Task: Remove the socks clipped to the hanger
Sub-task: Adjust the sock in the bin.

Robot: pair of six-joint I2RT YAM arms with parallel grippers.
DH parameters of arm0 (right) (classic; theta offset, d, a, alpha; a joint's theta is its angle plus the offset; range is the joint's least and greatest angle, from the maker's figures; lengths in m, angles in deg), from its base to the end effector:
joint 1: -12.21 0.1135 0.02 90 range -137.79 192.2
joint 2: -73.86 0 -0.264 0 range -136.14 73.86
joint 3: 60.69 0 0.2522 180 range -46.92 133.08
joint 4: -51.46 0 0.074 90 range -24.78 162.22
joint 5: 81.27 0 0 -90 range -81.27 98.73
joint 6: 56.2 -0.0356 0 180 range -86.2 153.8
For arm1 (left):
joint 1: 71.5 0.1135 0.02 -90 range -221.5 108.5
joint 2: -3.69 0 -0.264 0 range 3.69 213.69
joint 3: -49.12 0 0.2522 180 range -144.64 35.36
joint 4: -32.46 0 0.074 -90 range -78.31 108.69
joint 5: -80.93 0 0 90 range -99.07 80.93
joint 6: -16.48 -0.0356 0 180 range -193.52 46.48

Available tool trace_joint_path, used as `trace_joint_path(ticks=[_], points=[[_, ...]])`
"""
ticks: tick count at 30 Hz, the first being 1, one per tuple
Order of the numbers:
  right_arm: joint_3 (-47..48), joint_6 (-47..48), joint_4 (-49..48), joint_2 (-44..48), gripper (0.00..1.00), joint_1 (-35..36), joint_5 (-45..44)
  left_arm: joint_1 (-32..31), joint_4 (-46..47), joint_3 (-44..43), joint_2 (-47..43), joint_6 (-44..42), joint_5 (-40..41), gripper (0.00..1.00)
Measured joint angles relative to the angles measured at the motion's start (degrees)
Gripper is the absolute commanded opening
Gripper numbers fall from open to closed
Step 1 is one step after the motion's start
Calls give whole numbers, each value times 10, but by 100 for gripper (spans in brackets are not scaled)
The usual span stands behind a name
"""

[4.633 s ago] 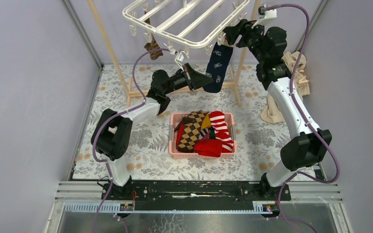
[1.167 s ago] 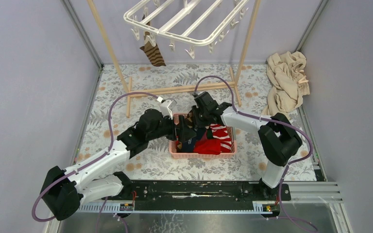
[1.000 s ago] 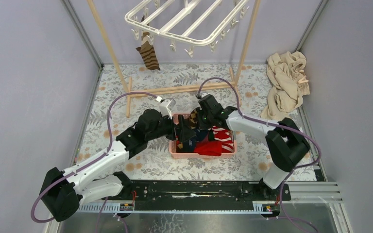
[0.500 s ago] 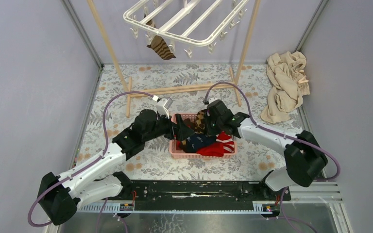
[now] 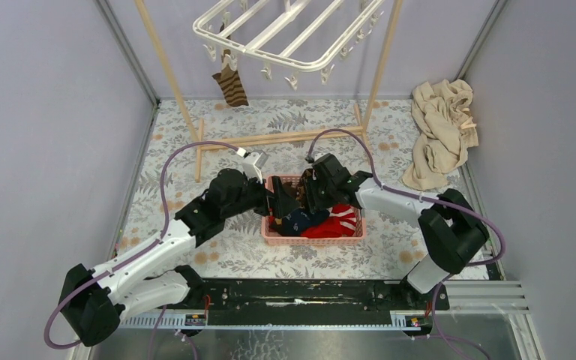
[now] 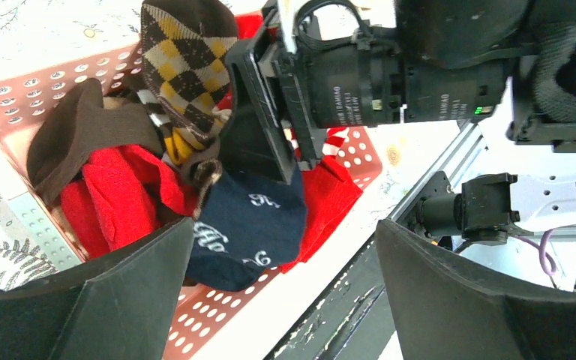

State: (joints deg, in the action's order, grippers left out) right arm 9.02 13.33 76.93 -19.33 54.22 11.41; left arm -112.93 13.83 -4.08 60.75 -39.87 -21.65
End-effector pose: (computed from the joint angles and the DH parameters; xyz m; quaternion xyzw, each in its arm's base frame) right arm 0.2500 0.2274 0.1940 -0.1830 0.9182 0.2005 0.2883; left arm 0.1662 -0.1570 0.2765 0.1168 0.8204 -0.4088 0.3824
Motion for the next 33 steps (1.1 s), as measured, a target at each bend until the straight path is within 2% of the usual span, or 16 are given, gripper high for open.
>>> trace_joint_path(ticks=[2, 8, 11, 14, 22, 25, 30, 33], points=[[1, 3, 17, 15, 71, 0, -1, 0, 0, 0, 1, 0, 0, 99], [12, 8, 99, 118, 77, 0, -19, 0, 0, 0, 0, 0, 0, 99], [38, 9, 103, 134, 78, 0, -40, 0, 0, 0, -1, 0, 0, 99], [54, 8, 92, 115, 78, 0, -64, 0, -1, -1, -2, 0, 0, 99], [63, 4, 63, -2, 77, -4, -90, 0, -17, -2, -7, 0, 0, 99], [72, 1, 53, -26, 68, -6, -92, 0, -21, -2, -14, 0, 0, 99], [75, -2, 27, -32, 26, -6, -93, 0, -24, -2, -18, 0, 0, 99], [71, -2, 7, -28, 7, -6, -90, 0, -26, -2, -17, 0, 0, 99]])
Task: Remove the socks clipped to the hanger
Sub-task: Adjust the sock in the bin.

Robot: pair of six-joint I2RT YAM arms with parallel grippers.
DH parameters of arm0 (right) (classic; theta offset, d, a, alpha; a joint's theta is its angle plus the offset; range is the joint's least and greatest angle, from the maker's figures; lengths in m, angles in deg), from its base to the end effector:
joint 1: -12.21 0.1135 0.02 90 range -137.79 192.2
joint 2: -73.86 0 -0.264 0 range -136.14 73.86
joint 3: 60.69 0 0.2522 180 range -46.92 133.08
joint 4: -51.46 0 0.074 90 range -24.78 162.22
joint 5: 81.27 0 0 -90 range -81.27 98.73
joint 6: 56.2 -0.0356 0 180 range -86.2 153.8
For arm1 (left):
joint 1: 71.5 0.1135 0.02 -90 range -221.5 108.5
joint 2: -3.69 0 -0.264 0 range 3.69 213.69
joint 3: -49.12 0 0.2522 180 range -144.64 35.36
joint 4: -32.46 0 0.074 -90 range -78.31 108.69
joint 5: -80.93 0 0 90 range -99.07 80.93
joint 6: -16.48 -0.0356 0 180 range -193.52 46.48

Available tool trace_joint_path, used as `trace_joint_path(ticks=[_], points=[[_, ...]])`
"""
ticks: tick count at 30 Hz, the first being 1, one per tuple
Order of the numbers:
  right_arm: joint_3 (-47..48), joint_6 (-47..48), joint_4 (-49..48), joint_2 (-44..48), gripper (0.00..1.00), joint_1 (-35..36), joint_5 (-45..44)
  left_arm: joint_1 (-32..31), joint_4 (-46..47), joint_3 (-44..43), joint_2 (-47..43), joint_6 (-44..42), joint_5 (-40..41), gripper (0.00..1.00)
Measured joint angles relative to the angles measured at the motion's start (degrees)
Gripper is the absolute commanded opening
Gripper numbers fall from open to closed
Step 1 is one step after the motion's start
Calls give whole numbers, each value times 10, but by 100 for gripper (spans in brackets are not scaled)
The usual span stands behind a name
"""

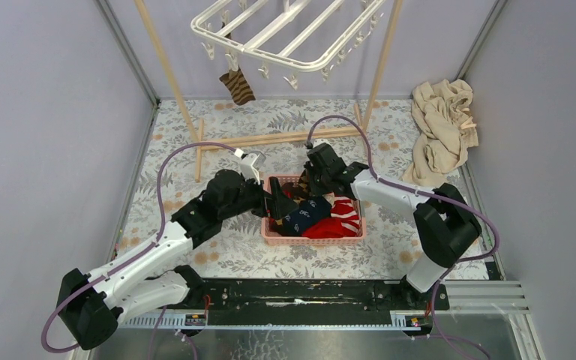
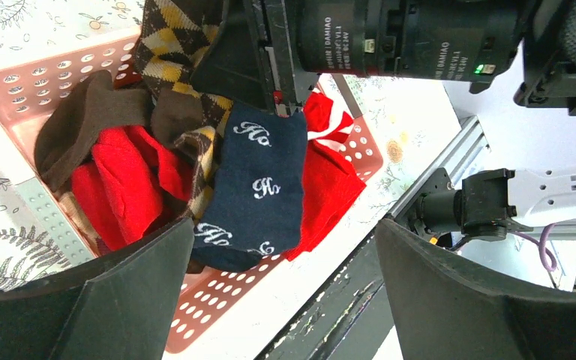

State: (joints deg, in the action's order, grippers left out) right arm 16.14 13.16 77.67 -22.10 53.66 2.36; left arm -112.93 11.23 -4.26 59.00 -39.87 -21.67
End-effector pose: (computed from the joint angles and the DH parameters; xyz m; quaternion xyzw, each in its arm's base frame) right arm 0.2744 0.2370 0.2156 -0.1460 0.9122 0.1516 0.3515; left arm 0.1611 -0.1526 0.2793 0.1166 0.8236 -0.4062 0.3783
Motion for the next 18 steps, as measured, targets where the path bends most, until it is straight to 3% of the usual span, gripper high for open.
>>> trace_joint_path(ticks=[2, 12, 18], points=[[-6, 3, -4, 10, 0, -1, 5, 0, -1, 0, 0, 0, 0, 99], [-116, -4, -18, 130, 0, -2, 68, 0, -2, -16, 1, 0, 0, 99], [-139, -10, -44, 98, 0, -2, 76, 0, -2, -18, 12, 0, 0, 99]])
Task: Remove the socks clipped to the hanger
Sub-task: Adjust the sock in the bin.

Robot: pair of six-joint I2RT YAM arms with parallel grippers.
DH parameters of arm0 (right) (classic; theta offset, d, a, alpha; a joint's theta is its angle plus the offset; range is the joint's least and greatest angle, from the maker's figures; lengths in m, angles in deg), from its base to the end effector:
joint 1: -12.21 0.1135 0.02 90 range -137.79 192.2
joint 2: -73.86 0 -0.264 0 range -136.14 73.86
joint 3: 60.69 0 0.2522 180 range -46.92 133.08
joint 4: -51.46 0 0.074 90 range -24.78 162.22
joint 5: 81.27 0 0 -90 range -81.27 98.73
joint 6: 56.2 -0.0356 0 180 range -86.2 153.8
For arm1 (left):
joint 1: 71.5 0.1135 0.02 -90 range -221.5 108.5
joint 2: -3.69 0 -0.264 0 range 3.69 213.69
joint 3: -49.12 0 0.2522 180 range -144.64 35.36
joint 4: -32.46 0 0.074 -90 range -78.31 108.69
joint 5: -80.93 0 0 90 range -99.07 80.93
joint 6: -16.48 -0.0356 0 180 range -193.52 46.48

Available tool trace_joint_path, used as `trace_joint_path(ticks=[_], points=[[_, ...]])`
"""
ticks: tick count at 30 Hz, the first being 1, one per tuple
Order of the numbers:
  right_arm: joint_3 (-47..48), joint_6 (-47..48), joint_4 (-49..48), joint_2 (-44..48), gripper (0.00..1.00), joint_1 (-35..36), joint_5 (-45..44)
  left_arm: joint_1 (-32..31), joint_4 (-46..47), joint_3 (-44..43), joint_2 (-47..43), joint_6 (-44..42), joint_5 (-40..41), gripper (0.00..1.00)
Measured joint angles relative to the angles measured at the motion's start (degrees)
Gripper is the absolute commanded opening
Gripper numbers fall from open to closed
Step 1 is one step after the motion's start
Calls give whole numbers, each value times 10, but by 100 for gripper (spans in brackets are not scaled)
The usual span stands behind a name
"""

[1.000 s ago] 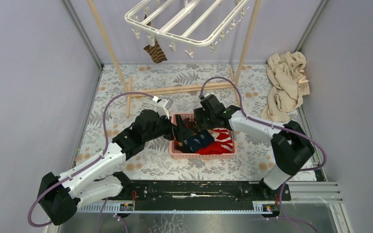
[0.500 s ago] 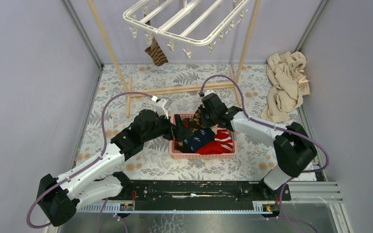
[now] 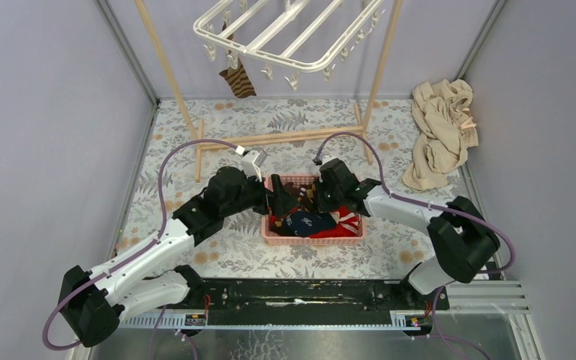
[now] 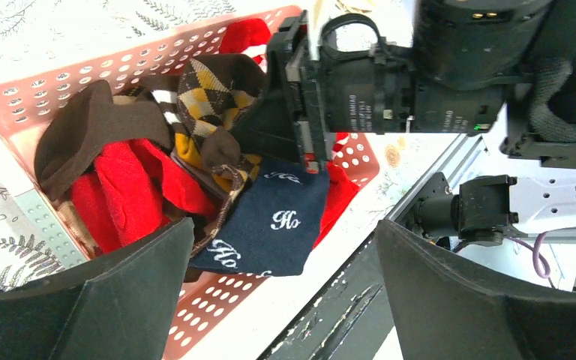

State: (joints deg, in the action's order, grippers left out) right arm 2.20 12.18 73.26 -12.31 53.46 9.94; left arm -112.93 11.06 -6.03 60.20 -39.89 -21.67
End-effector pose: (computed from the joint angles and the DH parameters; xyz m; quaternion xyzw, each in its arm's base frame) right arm 0.2336 0.2059 0.1996 -0.1615 0.9099 0.2076 0.3209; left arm 0.1649 -0.1559 0.2856 0.1169 0.8216 -0.4077 0.3808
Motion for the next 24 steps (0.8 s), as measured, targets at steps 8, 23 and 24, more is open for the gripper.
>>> trace_joint_path(ticks=[8, 23, 24], points=[[34, 0, -47, -68, 49, -2, 10, 0, -3, -9, 6, -3, 5, 99], [94, 60, 67, 183, 82, -2, -73, 169, -7, -98, 52, -49, 60, 98], [100, 62, 67, 194, 82, -2, -77, 178, 8, -102, 59, -55, 77, 98]])
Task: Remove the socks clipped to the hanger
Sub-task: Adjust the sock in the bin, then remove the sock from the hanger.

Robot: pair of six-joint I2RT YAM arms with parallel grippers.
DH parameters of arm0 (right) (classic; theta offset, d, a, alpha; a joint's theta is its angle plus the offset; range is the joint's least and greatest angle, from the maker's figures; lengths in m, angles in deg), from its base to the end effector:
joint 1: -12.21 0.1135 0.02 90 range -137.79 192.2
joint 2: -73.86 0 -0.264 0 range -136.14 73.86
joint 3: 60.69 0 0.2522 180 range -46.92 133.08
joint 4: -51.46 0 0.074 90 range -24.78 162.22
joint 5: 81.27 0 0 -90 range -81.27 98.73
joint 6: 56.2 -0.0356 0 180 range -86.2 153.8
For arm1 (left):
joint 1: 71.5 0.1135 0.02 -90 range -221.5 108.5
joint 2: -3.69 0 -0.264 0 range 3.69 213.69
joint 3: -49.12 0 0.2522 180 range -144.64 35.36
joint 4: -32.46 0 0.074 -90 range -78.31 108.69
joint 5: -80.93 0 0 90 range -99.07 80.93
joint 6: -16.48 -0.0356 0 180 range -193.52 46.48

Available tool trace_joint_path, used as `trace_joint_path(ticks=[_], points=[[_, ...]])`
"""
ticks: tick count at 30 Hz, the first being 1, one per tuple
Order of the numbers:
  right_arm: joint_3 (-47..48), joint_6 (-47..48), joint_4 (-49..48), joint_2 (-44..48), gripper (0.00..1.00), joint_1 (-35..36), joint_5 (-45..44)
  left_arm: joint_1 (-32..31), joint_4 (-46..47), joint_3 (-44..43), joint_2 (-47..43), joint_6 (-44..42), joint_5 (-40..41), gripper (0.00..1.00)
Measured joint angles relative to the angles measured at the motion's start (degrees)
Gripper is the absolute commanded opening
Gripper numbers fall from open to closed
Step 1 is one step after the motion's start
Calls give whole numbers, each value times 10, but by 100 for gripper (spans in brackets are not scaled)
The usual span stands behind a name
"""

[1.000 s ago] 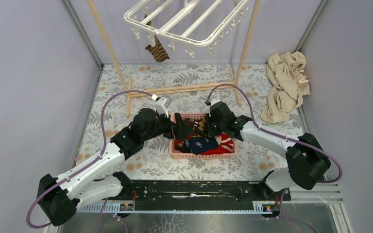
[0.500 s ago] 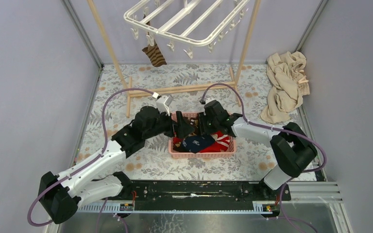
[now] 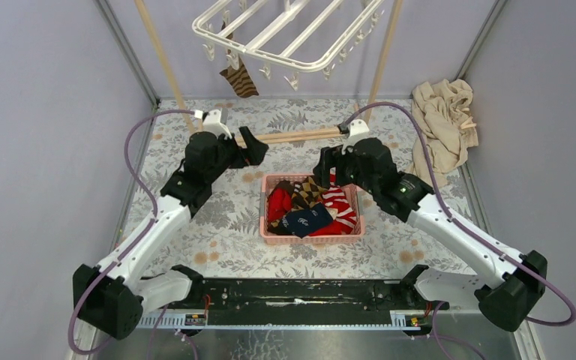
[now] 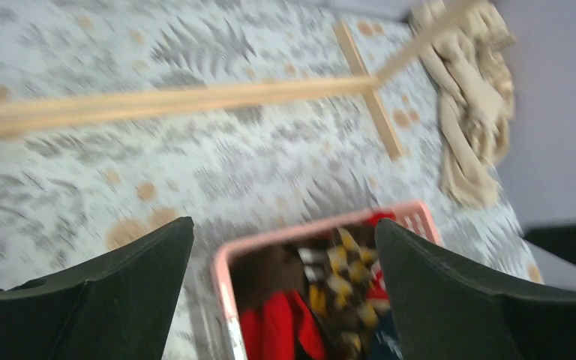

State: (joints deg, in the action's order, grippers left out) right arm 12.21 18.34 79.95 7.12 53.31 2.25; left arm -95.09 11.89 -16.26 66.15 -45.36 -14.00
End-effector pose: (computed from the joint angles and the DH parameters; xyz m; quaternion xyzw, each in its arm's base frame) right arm 0.2043 0.1729 0.3416 -0.1533 0.8156 0.2220 0.5118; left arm 0.2317 -0.1045 0.3272 -0.0068 0.8068 -0.2886 0.5154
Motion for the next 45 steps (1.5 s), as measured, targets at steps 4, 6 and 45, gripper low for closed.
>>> trace_joint_path(ticks=[4, 6, 45], points=[[9, 2, -8, 25, 83, 0, -3, 11, 100, -12, 64, -28, 54, 98], [9, 1, -8, 27, 83, 0, -3, 11, 162, -14, 109, -44, 68, 99], [-93, -21, -52, 44, 87, -66, 152, 61, 618, -286, 588, -323, 291, 98]])
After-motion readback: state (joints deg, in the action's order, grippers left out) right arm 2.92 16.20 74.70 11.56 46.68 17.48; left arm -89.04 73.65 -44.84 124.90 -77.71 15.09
